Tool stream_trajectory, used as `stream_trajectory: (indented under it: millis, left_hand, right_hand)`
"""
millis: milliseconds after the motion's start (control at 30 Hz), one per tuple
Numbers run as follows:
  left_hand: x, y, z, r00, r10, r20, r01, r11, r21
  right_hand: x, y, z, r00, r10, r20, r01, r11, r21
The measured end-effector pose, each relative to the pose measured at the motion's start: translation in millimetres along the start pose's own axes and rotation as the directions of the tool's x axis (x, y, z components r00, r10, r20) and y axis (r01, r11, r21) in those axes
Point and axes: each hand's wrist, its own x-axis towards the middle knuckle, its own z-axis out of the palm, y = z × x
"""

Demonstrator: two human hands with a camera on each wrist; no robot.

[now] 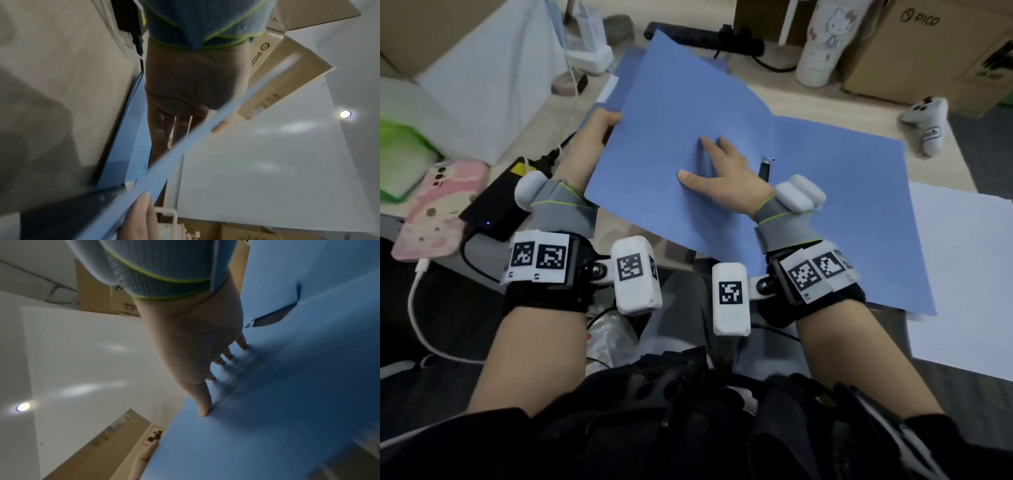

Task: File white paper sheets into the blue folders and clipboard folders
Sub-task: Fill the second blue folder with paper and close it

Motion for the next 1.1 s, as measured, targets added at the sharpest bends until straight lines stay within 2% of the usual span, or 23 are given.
stream_trajectory:
  millis: [33, 67, 133, 167, 233, 400, 467, 600, 700, 800, 900, 967, 1033, 1100]
  left_hand:
    - [-0.6, -1.3, -4.2, 0.999, 0.030, -0.017, -0.030, 1.000, -0.002]
    - [6.0, -6.3, -9.4, 1.000, 0.007, -0.008, -0.007, 0.999, -0.042]
    - [17.6, -17.1, -14.7, 0.992, -0.122, 0.045, 0.128, 0.971, -0.200]
    - [17.2, -23.3, -16.7, 0.993, -0.108, 0.051, 0.116, 0.976, -0.184]
    - [19.4, -30.1, -20.1, 0.995, -0.101, 0.013, 0.102, 0.991, -0.087]
    - [23.3, -39.0, -20.2, 0.988, -0.085, 0.127, 0.053, 0.970, 0.235]
    - [23.5, -37.9, -12.5, 0.993, -0.042, 0.112, 0.001, 0.938, 0.346]
    - [23.9, -35.2, 16.8, 0.979, 0.079, 0.187, -0.173, 0.803, 0.570]
    - [18.3, -31.7, 43.3, 0.963, 0.046, 0.267, -0.227, 0.674, 0.703]
    - [12.3, -30.6, 69.4, 0.940, 0.051, 0.337, -0.303, 0.578, 0.757]
    - [11.8, -33.4, 85.8, 0.932, 0.023, 0.360, -0.326, 0.484, 0.812]
    - [9.5, -34.7, 94.9, 0.928, -0.003, 0.373, -0.338, 0.414, 0.845]
    - [8.2, -35.6, 100.3, 0.927, -0.023, 0.375, -0.340, 0.371, 0.864]
    - [7.9, -36.8, 104.1, 0.923, -0.035, 0.384, -0.350, 0.341, 0.872]
  right_hand:
    - [3.5, 0.3, 4.8, 1.000, 0.012, -0.007, -0.012, 0.999, -0.040]
    - [7.1, 1.2, 9.9, 1.000, 0.026, -0.010, -0.026, 0.997, -0.075]
    - [13.0, 4.0, 18.9, 0.999, 0.051, -0.016, -0.053, 0.990, -0.134]
    - [14.5, 5.3, 22.3, 0.998, 0.062, -0.020, -0.064, 0.986, -0.153]
    - [16.5, 7.6, 27.2, 0.997, 0.072, -0.029, -0.075, 0.982, -0.172]
    - [16.0, 13.4, 28.8, 0.996, 0.047, -0.073, -0.059, 0.982, -0.178]
    - [16.7, 15.9, 28.6, 0.995, 0.042, -0.089, -0.056, 0.984, -0.169]
    - [20.4, 23.4, 22.0, 0.984, 0.008, -0.176, -0.011, 1.000, -0.013]
    - [18.6, 29.0, 10.3, 0.964, -0.015, -0.265, 0.048, 0.992, 0.121]
    - [15.2, 33.9, 0.6, 0.948, -0.045, -0.316, 0.110, 0.975, 0.190]
    - [7.5, 41.2, -8.5, 0.929, -0.002, -0.369, 0.138, 0.929, 0.343]
    - [3.5, 50.5, -15.9, 0.881, 0.079, -0.467, 0.105, 0.929, 0.355]
    - [1.5, 63.1, -22.8, 0.811, 0.185, -0.555, -0.009, 0.952, 0.305]
    - [0.8, 77.1, -26.6, 0.783, 0.313, -0.537, -0.166, 0.938, 0.304]
